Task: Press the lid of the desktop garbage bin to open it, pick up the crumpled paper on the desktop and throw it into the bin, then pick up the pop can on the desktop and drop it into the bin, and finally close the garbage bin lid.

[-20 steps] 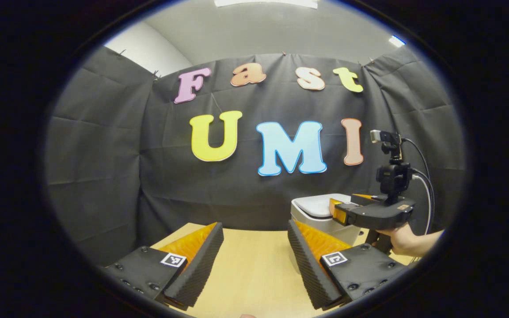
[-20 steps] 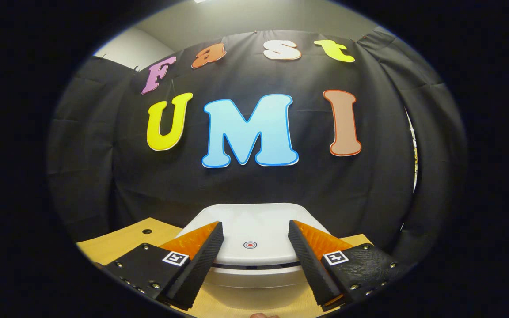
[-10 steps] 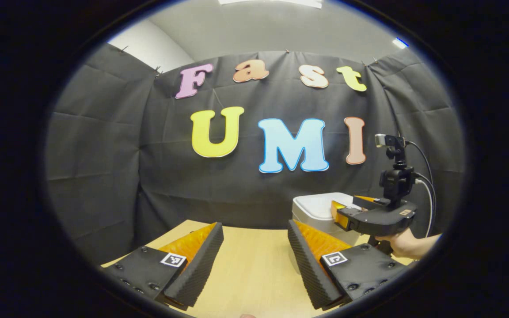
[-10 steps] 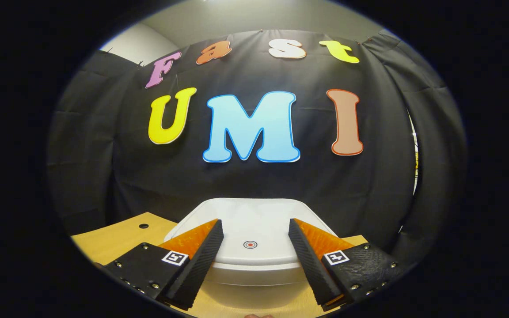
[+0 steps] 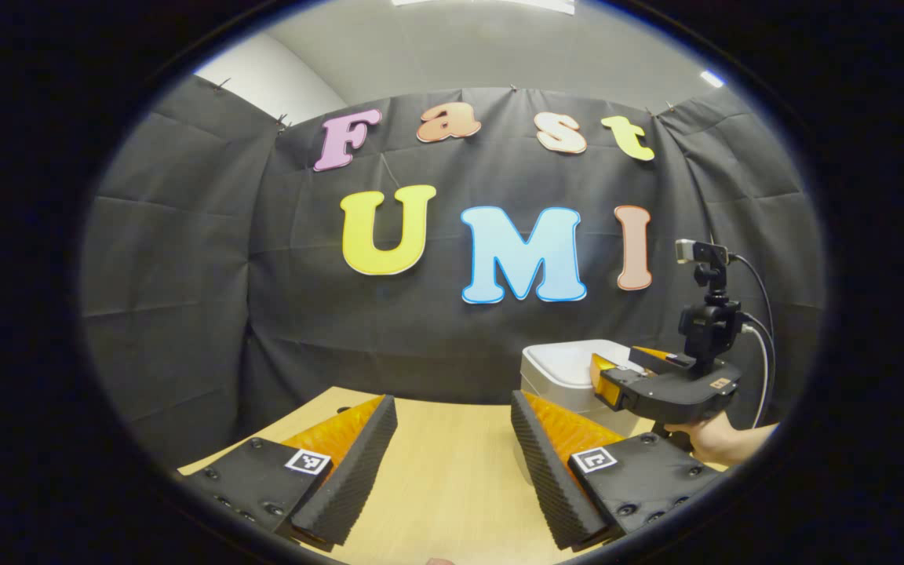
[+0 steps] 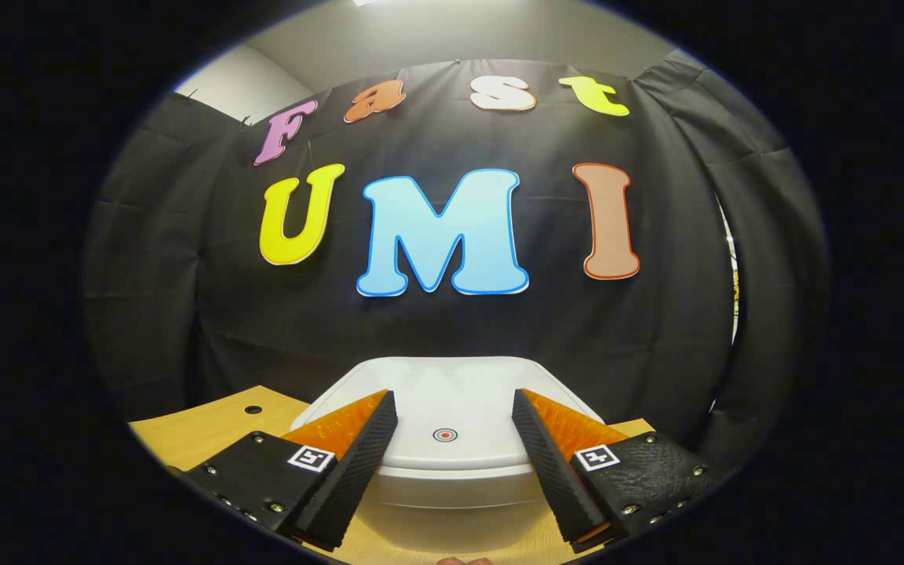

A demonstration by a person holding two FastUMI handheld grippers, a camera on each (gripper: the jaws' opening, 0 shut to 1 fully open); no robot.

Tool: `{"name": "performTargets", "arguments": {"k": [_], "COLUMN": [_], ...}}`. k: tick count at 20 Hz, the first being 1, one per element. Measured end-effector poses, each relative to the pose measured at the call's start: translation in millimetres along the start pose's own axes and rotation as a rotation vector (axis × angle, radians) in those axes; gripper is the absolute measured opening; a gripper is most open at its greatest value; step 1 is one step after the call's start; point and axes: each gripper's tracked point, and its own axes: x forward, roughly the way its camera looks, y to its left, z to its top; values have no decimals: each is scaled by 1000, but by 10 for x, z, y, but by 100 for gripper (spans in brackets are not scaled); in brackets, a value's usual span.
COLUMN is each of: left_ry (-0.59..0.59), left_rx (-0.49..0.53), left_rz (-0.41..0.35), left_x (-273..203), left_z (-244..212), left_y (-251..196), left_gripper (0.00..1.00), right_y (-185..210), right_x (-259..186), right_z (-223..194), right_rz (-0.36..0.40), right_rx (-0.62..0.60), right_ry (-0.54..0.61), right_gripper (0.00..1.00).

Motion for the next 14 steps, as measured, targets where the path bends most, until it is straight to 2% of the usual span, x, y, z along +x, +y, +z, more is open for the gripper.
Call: {"name": "performTargets", "arguments": {"k": [6, 9, 14], "left_ry": [-2, -4, -6], "left_rx": [5, 2, -20], "left_rz": [22, 6, -38], "left_x": [-81, -33, 150], "left_z": [-8, -41, -96], "left_y": [37, 16, 13], "left_gripper": [94, 95, 95], "right_y": [25, 79, 306], "right_x": [-151, -417, -945], "right_z": [47, 180, 439], "right_rz": [11, 13, 32], "right_rx": [-47, -95, -106], "right_ry": [8, -21, -67], "right_gripper": [95, 95, 95]}}
